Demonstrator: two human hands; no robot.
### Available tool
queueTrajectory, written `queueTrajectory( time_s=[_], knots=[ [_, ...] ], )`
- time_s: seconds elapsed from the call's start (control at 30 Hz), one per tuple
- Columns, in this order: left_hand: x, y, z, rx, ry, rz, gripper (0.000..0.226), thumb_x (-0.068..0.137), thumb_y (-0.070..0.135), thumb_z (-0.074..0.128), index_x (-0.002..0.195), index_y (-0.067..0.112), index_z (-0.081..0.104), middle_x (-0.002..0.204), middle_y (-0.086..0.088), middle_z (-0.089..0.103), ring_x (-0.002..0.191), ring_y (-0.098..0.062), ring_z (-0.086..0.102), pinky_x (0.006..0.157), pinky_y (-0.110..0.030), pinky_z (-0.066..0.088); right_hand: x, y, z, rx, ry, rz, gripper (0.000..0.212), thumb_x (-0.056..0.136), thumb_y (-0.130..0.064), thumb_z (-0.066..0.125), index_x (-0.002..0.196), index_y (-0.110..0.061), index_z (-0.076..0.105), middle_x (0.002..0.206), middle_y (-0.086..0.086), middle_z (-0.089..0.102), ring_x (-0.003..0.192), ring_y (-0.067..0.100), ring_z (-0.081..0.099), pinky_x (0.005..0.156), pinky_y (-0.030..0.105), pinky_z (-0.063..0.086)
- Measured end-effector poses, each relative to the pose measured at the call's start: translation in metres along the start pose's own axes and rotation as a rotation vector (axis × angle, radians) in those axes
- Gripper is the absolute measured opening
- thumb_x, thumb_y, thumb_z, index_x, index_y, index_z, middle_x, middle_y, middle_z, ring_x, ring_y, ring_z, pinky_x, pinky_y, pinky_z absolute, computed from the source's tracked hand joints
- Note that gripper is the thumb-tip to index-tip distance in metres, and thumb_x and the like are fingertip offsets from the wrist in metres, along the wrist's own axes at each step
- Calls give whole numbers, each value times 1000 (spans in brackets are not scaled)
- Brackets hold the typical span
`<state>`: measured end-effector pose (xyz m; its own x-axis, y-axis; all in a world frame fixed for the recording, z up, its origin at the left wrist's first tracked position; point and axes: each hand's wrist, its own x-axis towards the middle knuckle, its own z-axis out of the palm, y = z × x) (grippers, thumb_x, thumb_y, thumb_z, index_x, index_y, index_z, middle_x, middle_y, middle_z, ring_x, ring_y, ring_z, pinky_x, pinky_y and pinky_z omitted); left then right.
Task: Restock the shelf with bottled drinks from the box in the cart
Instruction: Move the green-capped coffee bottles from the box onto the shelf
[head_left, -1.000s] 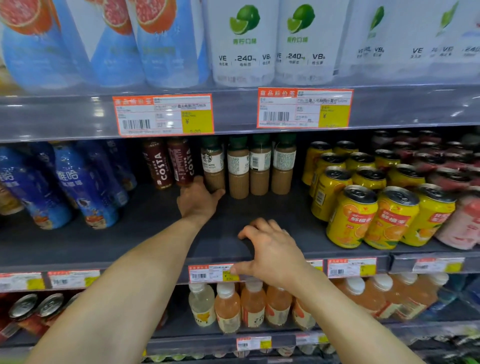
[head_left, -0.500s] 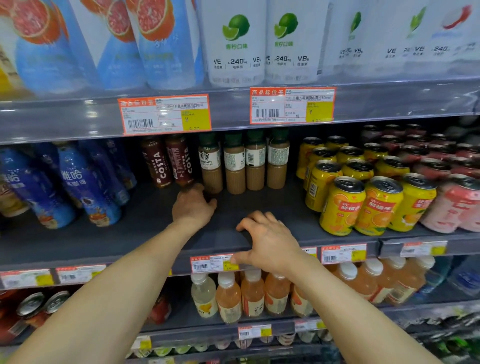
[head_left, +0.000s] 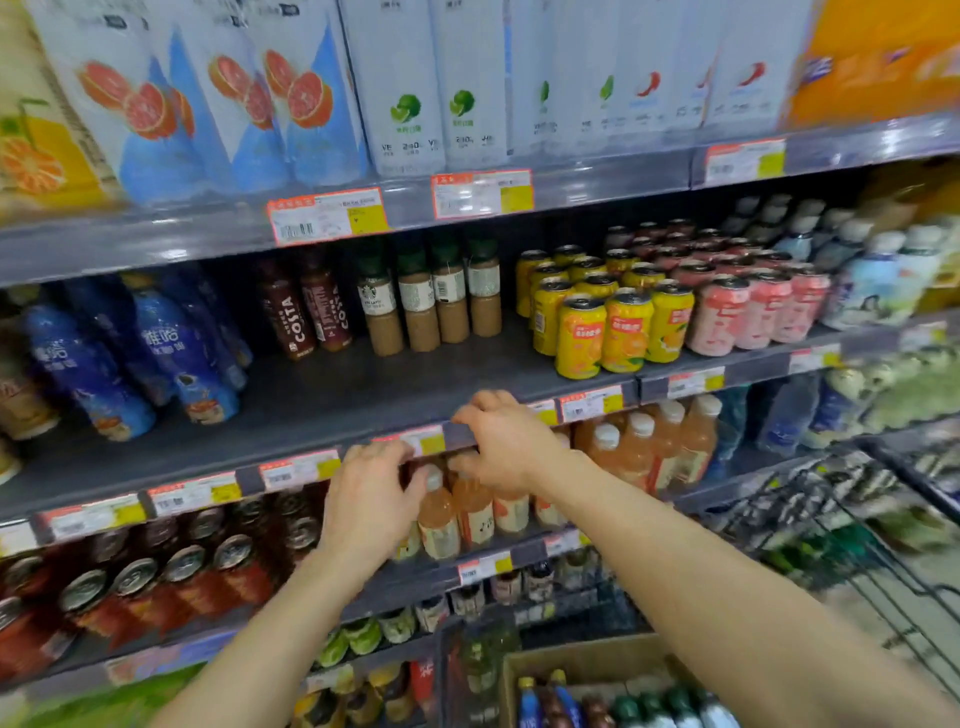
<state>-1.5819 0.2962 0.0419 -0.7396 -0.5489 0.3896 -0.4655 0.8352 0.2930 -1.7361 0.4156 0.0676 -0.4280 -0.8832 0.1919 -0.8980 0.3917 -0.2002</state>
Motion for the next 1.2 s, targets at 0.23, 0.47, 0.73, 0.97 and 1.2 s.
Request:
queueTrajectory(
  time_s=[0.23, 0.47, 0.73, 0.97, 1.2],
  knots=[
    [-116, 32, 37, -90, -179, 4, 29, 92, 41, 58, 109, 18, 66, 101, 1, 68, 103, -24, 60, 78, -37, 54, -123, 19, 27, 0, -113, 119, 54, 91, -43, 60, 135, -13, 50, 134, 12, 49, 124, 34, 42, 96, 45, 44],
    [-196, 79, 88, -97, -385, -37, 29, 90, 42, 59, 111, 22, 66, 102, 5, 67, 105, -19, 57, 86, -35, 52, -227, 79, 79, 75, -272, 299, 54, 94, -43, 59, 139, -15, 48, 131, 11, 50, 127, 32, 41, 97, 44, 46],
    [-257, 154, 208, -91, -701, -140, 19, 92, 35, 58, 104, 22, 65, 104, 3, 66, 101, -17, 57, 86, -33, 52, -331, 181, 174, 120, -546, 538, 48, 91, -43, 58, 130, -16, 53, 124, 9, 54, 120, 31, 50, 93, 38, 45],
    [-278, 183, 315, -14, -907, -219, 31, 93, 36, 56, 116, 17, 62, 112, -6, 66, 114, -25, 54, 90, -36, 49, -368, 252, 256, 148, -749, 657, 41, 89, -42, 52, 123, -20, 58, 122, 9, 64, 111, 30, 60, 86, 38, 53],
    [-250, 168, 404, 102, -931, -166, 47, 93, 39, 56, 132, 12, 51, 134, -11, 51, 128, -30, 40, 107, -41, 40, -334, 304, 319, 108, -769, 689, 36, 89, -33, 59, 121, -17, 56, 117, 9, 65, 108, 30, 62, 79, 35, 51]
  ],
)
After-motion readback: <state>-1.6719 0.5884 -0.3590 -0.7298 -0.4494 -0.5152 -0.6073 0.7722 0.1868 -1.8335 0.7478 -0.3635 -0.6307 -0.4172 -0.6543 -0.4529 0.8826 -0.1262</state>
